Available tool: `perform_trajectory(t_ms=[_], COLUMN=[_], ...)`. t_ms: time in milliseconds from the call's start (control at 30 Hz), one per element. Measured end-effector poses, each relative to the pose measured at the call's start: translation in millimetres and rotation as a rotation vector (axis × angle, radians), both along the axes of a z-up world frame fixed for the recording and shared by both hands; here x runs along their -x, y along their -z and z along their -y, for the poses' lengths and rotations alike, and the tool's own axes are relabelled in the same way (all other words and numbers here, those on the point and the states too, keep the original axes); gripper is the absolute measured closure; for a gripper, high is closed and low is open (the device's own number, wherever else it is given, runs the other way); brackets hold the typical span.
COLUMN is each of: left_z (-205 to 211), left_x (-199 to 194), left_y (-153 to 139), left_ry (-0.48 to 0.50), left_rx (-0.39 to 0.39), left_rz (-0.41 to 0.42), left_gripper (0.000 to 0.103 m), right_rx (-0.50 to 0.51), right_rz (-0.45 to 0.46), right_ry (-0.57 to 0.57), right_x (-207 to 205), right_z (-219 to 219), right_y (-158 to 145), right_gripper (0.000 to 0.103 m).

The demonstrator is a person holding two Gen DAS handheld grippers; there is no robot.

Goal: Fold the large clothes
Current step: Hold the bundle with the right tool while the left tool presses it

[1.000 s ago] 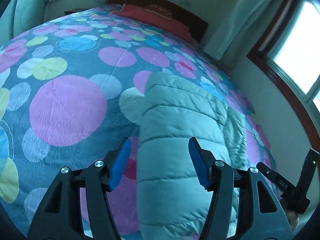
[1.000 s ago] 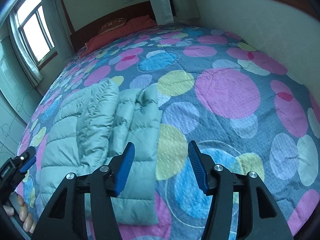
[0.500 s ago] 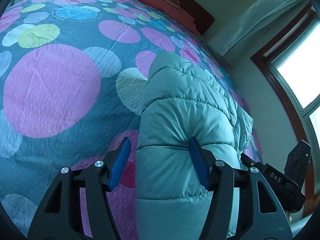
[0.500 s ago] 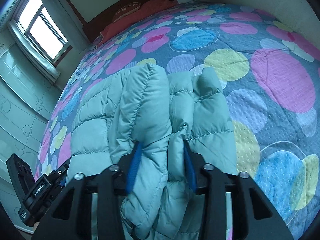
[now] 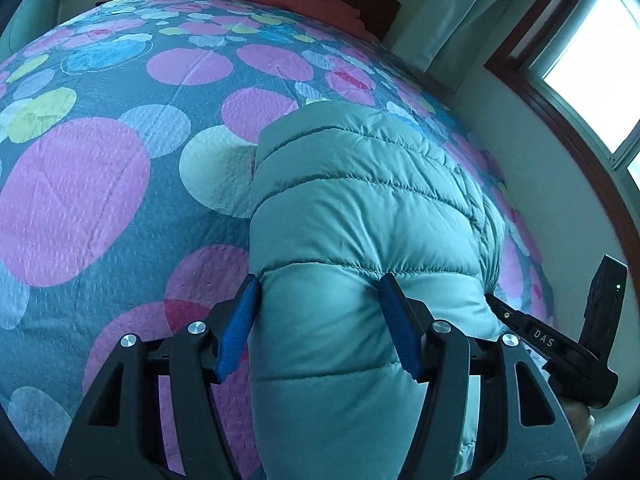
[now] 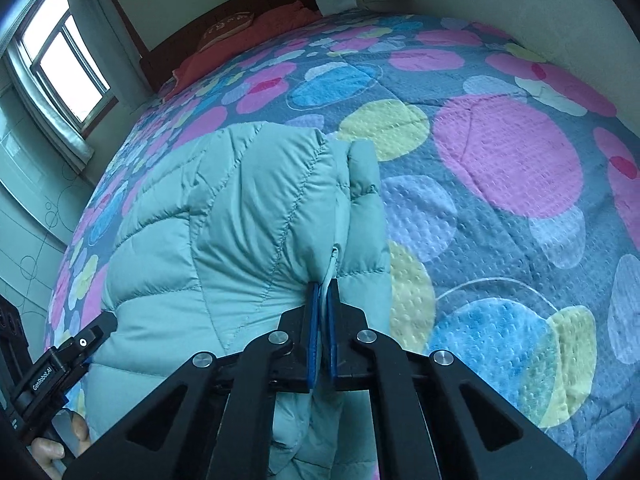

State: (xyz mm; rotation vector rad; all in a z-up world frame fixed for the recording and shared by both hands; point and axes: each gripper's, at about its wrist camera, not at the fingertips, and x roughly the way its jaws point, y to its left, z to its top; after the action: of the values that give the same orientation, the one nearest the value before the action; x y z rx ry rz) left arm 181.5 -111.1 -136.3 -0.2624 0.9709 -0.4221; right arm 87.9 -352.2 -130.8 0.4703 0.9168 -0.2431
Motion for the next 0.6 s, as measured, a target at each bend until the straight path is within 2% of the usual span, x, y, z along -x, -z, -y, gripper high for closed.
perform_trajectory(t_ms=[133, 267, 367, 600], left_z=[18.2, 21.7, 10.0, -33.8], left_x=[-2.8, -1.1, 0.5, 17.2], left_y=[8.9, 10.4, 7.9, -3.0], left_ry=[0.043, 0.042, 0.035, -0.079], left_rx=[-0.075, -0.093, -0.039, 0.083], left_rz=[-0.006, 0.005, -0.003, -0.002], left_gripper=[0.041, 0.041, 0.041, 0.042], right_rx=[-0.066, -0.055, -0.106, -0.082], right_rz=[-0.036, -0.011, 0.017, 0.122], right_ry=[0.024, 0.02, 0.04, 0.03], right_x=[3.6, 8.4, 17.7, 46.1], right_z=[15.0, 15.8, 20.6, 3.0], right_y=[29.7, 24.0, 12.2, -34.8], right_gripper=[0.102, 0.102, 0.1, 0.099])
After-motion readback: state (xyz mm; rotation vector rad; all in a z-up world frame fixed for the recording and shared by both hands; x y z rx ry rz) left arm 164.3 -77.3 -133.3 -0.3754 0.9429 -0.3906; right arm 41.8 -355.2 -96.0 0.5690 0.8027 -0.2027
